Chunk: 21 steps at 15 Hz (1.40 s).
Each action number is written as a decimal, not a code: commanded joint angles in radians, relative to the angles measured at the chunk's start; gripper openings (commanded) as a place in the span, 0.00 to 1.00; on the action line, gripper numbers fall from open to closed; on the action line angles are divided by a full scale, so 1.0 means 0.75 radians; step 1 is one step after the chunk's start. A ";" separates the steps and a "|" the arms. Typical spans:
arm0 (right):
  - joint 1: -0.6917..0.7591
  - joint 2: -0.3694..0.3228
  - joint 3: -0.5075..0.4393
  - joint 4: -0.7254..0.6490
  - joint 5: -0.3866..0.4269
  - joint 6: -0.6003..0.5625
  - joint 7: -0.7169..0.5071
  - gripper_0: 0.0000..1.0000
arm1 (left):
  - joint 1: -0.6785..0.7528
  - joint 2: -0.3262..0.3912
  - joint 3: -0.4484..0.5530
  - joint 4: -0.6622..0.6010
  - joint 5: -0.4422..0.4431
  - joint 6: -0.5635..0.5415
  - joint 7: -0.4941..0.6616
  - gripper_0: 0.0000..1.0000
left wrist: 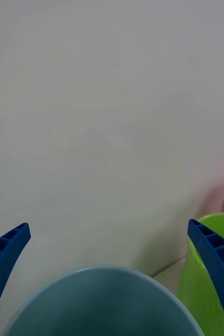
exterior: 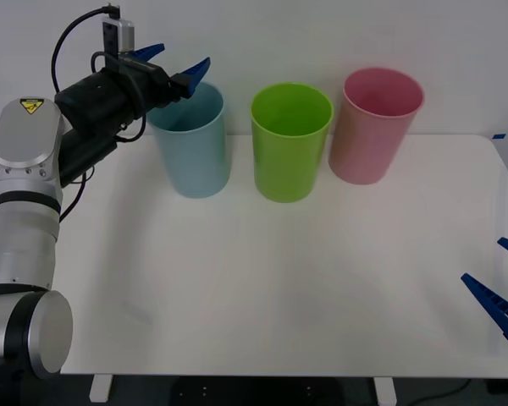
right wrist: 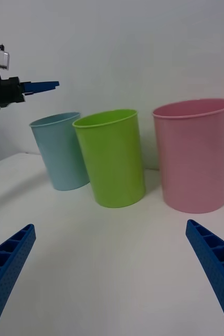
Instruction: Grasp the object on the table and drop it into the matching bin: aluminum can to the light blue bin, PET bottle to the pink bin.
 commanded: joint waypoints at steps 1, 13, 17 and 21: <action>0.000 0.000 0.000 0.000 0.000 0.000 0.000 1.00 | 0.008 0.002 0.007 0.000 0.027 -0.009 -0.004 1.00; 0.000 0.000 0.000 0.000 0.000 0.000 0.000 1.00 | 0.441 0.122 0.042 -0.344 0.477 -0.193 -0.086 1.00; 0.000 0.000 0.000 0.000 0.000 0.000 0.000 1.00 | 0.636 0.218 0.118 -0.452 0.599 -0.324 -0.106 1.00; 0.000 0.000 0.000 0.000 0.000 0.000 0.000 1.00 | 0.844 0.265 0.208 -0.567 0.673 -0.441 -0.137 1.00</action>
